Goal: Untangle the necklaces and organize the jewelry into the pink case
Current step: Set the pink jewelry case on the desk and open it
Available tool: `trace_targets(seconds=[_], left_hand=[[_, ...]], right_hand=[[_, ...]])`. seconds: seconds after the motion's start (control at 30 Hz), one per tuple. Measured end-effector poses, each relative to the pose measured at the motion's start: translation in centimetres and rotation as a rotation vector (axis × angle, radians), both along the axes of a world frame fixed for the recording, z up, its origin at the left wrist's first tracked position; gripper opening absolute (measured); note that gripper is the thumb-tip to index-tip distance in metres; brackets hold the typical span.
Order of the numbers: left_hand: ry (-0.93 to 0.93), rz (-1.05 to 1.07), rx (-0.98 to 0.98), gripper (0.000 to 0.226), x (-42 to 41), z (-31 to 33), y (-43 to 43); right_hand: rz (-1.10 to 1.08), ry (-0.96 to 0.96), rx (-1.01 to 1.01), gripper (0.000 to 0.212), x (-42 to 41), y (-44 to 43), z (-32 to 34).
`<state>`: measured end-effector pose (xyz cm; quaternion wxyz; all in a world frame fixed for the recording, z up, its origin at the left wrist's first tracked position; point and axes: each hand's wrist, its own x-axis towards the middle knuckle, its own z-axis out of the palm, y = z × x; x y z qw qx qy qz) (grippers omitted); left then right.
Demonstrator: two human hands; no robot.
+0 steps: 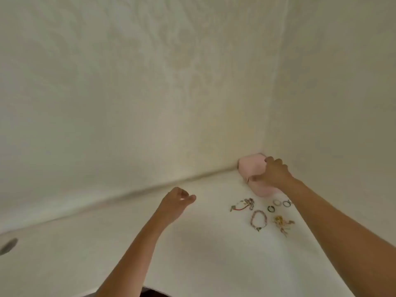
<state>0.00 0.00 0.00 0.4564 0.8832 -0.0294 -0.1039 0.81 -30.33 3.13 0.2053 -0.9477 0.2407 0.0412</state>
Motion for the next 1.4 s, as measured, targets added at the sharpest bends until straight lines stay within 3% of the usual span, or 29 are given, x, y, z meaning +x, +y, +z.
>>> trace_targets(seconds=[0.07,0.17,0.43,0.57,0.73,1.07,1.27,1.4], left_hand=[[0.001,-0.018,0.064,0.018,-0.4,-2.0,-0.4],[0.025,-0.018,0.005,0.01,-0.6,-5.4,-1.0],[-0.211,-0.004,0.042,0.004,-1.2,-9.2,-1.2],[-0.18,-0.006,-0.019,0.004,-2.6,-9.2,-1.8],[-0.101,0.038,-0.129,0.007,-5.8,-8.9,-2.5],[-0.19,0.219,-0.261,0.011,-9.4,-8.6,-2.8],[-0.113,0.213,-0.349,0.014,-9.9,-7.2,-2.4],[-0.159,0.249,-0.383,0.048,-10.0,-5.4,-1.1]], right_hand=[[-0.029,0.007,-0.032,0.107,0.0,-0.2,-1.4],[-0.054,0.023,-0.06,0.114,0.4,-1.4,-3.7],[-0.072,-0.049,-0.099,0.122,1.3,-2.1,-7.0],[-0.086,-0.157,-0.056,0.121,1.4,-2.1,-7.7],[-0.073,-0.16,-0.112,0.126,0.8,-1.8,-7.8],[-0.105,-0.334,0.029,0.098,-0.9,-0.2,-7.0],[0.094,-0.508,0.169,0.082,-2.5,1.9,-2.6],[0.439,-0.517,0.292,0.079,-5.9,3.9,0.4]])
